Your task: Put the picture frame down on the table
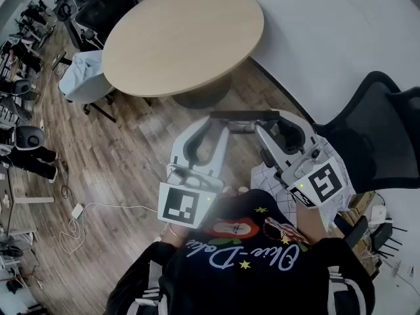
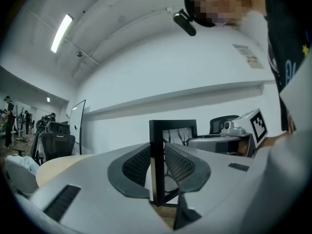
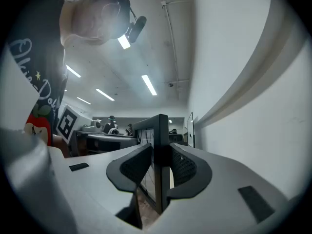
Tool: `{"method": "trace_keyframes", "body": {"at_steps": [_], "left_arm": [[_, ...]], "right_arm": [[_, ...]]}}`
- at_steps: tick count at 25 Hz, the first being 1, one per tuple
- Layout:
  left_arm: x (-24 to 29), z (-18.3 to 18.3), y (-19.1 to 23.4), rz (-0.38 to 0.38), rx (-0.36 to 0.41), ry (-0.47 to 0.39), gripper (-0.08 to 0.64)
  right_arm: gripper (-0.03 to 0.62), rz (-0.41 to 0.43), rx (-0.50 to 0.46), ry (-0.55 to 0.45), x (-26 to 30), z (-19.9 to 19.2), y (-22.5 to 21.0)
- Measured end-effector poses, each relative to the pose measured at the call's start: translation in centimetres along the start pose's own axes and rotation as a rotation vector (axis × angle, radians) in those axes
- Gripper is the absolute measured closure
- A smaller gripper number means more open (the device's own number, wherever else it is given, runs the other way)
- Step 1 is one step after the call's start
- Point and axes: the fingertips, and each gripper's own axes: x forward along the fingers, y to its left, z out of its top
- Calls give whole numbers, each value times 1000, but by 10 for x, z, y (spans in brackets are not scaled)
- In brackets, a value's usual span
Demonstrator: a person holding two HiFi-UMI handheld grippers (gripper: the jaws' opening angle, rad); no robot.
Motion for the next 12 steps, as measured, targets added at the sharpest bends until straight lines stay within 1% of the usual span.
{"method": "trace_keyframes", "body": {"at_steps": [12], "left_arm": [[11, -3, -8, 12, 6, 3, 486]], "right_arm": [[497, 8, 32, -18, -7, -5, -14]]}}
